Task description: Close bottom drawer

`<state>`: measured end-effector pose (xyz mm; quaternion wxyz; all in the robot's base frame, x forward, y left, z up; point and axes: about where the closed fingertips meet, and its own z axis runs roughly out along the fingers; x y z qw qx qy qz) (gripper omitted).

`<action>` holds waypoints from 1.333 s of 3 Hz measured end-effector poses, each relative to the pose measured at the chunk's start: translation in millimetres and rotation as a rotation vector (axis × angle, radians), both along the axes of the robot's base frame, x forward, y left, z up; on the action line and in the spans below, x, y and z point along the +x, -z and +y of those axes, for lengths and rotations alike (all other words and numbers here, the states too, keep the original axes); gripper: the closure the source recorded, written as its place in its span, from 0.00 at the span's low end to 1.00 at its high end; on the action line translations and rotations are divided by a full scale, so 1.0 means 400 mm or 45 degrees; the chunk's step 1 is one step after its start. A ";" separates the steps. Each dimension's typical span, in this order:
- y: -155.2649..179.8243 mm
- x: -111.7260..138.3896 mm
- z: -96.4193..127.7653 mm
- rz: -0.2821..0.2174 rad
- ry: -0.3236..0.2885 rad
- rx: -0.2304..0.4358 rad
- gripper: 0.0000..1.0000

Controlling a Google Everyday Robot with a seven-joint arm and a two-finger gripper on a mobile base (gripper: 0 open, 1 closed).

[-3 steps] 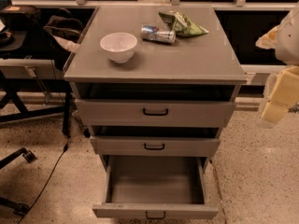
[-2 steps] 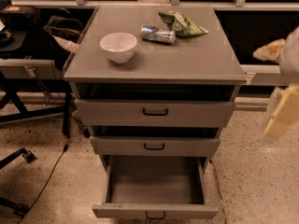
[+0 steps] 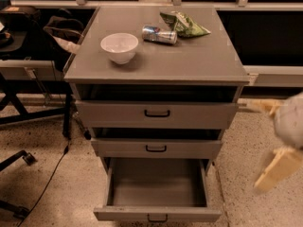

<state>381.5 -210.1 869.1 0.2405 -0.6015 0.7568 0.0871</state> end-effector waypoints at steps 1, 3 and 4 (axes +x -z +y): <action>0.161 -0.043 0.021 0.032 0.108 0.037 0.00; 0.503 -0.122 0.061 0.096 0.303 0.020 0.00; 0.502 -0.122 0.062 0.097 0.301 0.020 0.00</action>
Offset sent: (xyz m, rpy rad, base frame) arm -0.0582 0.0252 -0.2385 0.0090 0.1011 -0.3052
